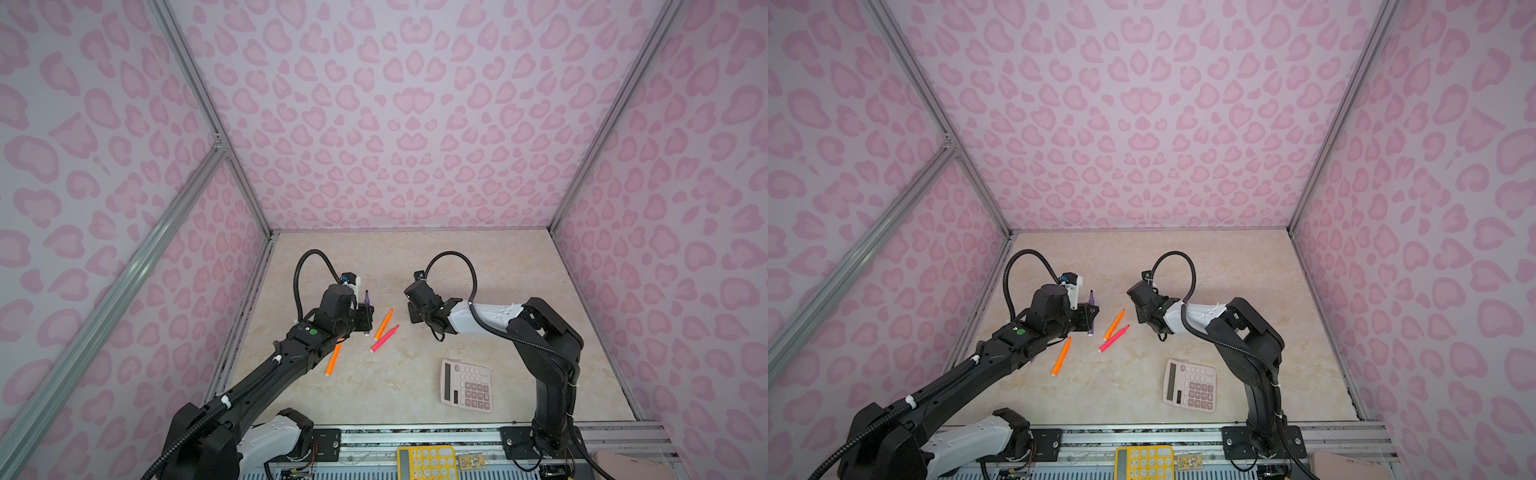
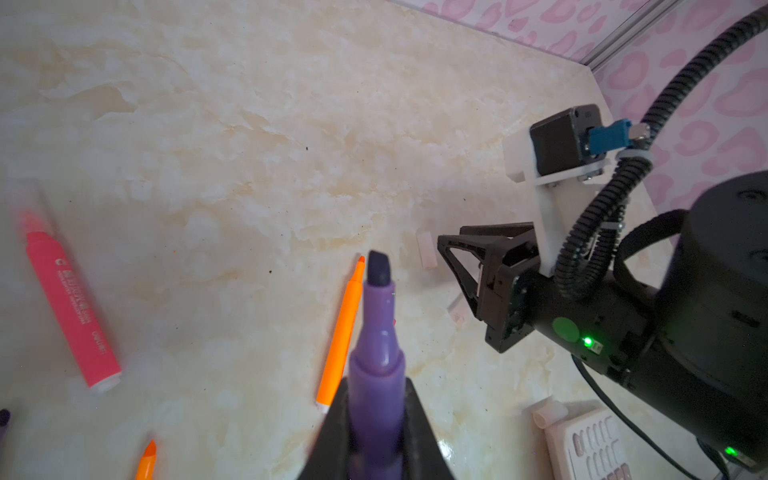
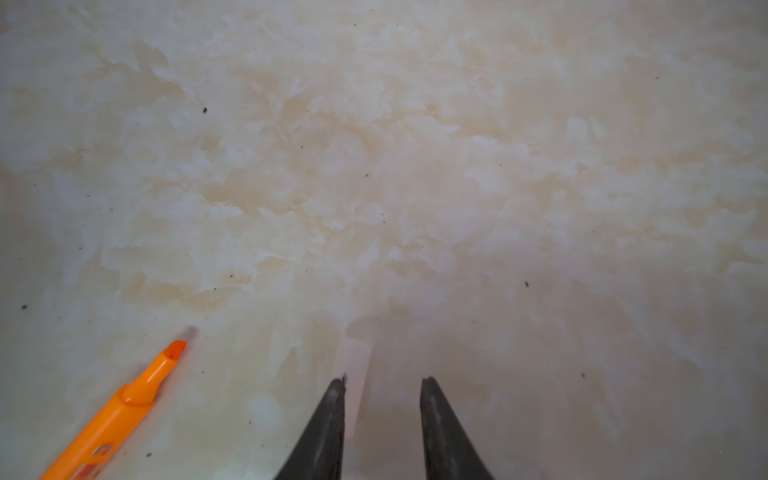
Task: Insert the pens into the pen caps
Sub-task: 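Bring the held cap toward the purple marker in the left gripper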
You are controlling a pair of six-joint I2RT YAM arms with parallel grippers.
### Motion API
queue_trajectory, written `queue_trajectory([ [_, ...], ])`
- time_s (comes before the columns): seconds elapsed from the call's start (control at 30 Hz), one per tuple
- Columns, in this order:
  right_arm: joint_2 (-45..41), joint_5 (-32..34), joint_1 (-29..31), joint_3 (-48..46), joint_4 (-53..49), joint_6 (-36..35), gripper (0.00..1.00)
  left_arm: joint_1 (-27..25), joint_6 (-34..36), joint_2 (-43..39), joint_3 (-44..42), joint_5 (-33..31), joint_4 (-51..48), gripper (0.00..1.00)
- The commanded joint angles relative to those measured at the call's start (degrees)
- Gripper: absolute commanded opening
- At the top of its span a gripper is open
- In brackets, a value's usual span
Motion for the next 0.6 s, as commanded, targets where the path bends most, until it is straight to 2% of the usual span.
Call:
queue_trajectory([
  [0.0, 2.4, -0.9, 0.1, 2.2, -3.0, -0.5, 0.33, -0.1, 0.6, -0.3, 0.9, -1.2, 0.0, 0.03],
  [0.17, 5.1, -1.5, 0.1, 4.4, -4.0, -0.4, 0.33, -0.1, 0.7, -2.0, 0.5, -1.9, -0.3, 0.03],
  [0.57, 6.4, -0.1, 0.5, 5.5, -5.8, 0.7, 0.25, -0.1, 0.7, -3.0, 0.5, -1.7, -0.5, 0.03],
])
